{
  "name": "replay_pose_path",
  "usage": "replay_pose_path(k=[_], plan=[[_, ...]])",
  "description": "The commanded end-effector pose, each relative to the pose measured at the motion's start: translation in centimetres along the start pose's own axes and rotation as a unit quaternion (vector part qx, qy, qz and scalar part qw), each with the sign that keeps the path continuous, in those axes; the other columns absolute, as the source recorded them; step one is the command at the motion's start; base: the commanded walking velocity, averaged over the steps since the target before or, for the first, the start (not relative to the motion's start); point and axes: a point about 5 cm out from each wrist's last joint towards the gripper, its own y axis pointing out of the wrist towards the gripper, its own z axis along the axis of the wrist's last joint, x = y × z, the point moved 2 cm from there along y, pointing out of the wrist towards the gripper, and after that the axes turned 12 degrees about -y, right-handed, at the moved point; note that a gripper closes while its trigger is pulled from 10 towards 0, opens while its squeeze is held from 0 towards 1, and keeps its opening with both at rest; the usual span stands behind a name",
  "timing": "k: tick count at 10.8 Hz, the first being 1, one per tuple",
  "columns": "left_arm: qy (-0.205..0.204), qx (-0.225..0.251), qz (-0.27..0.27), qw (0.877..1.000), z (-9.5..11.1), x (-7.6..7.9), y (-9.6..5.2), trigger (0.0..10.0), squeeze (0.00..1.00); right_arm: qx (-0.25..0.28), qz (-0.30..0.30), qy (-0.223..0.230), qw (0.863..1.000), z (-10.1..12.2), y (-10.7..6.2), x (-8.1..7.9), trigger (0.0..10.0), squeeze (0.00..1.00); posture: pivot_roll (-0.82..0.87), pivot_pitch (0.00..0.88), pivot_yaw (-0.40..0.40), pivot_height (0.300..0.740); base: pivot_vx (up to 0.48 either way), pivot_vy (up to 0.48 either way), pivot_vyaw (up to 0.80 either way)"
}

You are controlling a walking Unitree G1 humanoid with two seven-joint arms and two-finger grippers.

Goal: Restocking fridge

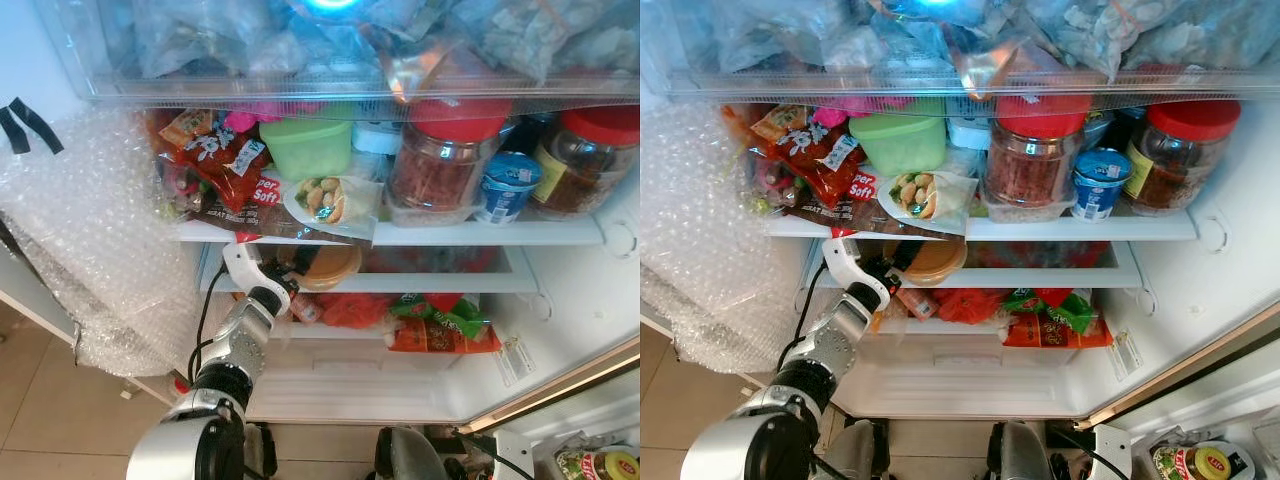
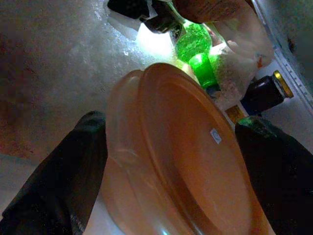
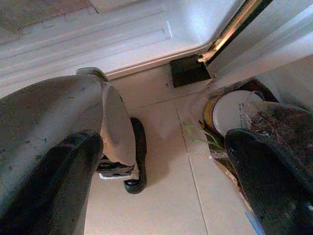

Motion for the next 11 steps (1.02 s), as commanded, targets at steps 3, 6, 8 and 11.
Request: replay_pose_path(k=[3,6,8,11], plan=[[0.011,0.015,-0.014,1.000,0.7,0.7,-0.3,10.0,0.00,0.005,0.002,0.005,1.000,0.2,0.0,-0.1,10.0,0.00,-0.02,0.111,0.039,0.636,0.000,0.000,0.00],[0.014,-0.008,-0.015,1.000,-1.0,0.5,-1.3,10.0,0.00,0.006,0.001,0.005,1.000,0.2,0.0,-0.1,10.0,0.00,-0.02,0.113,0.041,0.636,0.000,0.000,0.00],[0.019,-0.016,-0.010,1.000,-1.7,0.3,-2.0,10.0,0.00,0.005,0.002,0.005,1.000,0.1,0.0,-0.2,10.0,0.00,-0.02,0.114,0.041,0.636,0.000,0.000,0.00],[0.027,-0.025,-0.013,0.999,-2.2,0.6,-2.7,10.0,0.00,0.006,0.003,0.005,1.000,0.2,0.1,-0.2,10.0,0.00,-0.01,0.114,0.044,0.636,0.000,0.000,0.00]])
